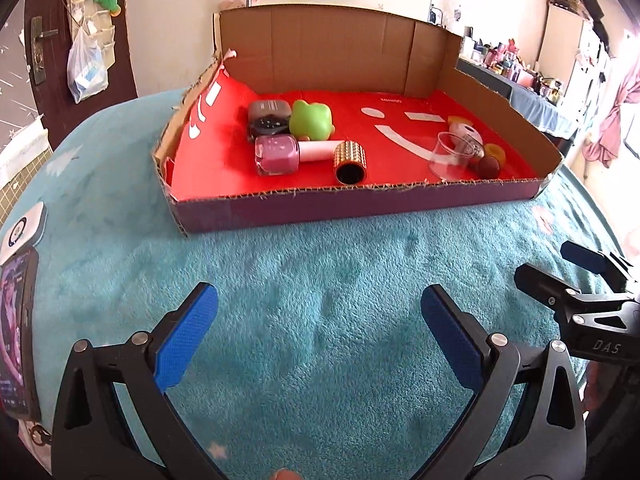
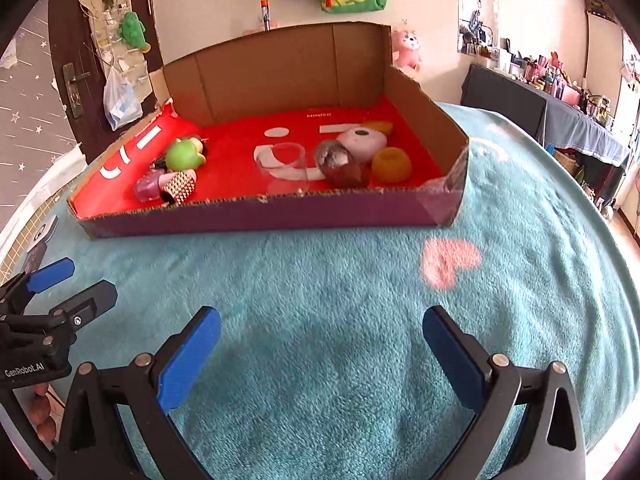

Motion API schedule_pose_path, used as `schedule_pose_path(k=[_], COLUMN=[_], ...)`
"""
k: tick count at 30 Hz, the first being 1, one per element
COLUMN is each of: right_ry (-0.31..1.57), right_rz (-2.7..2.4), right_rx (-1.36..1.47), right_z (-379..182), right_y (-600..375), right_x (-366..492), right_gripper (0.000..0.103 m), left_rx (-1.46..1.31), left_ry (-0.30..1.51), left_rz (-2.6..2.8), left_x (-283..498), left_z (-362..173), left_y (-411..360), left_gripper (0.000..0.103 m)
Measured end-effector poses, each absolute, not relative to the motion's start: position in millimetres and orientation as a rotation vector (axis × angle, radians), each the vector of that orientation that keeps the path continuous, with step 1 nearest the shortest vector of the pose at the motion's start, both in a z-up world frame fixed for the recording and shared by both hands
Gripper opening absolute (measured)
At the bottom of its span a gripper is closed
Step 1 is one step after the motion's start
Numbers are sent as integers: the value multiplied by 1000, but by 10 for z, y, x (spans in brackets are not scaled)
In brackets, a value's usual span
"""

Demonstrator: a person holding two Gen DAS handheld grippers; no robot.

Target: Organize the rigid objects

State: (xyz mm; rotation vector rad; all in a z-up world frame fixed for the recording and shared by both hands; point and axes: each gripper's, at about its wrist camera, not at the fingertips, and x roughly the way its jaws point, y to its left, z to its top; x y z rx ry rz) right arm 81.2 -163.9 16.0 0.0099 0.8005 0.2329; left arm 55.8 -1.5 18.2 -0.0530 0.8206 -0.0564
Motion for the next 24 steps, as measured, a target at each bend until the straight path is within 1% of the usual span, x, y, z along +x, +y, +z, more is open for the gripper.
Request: schedule_pose_path(k=[24], right_ry=[813], right_rz=[215], right_rx=[-10], right_z=[125], right_y=[-1594], right_x=[872], right_gripper=[103], left_rx=[-47], left_ry=[828], left_rz=[-60], left_x=[642], left_z=[171], left_y=[-33], left_gripper=[103])
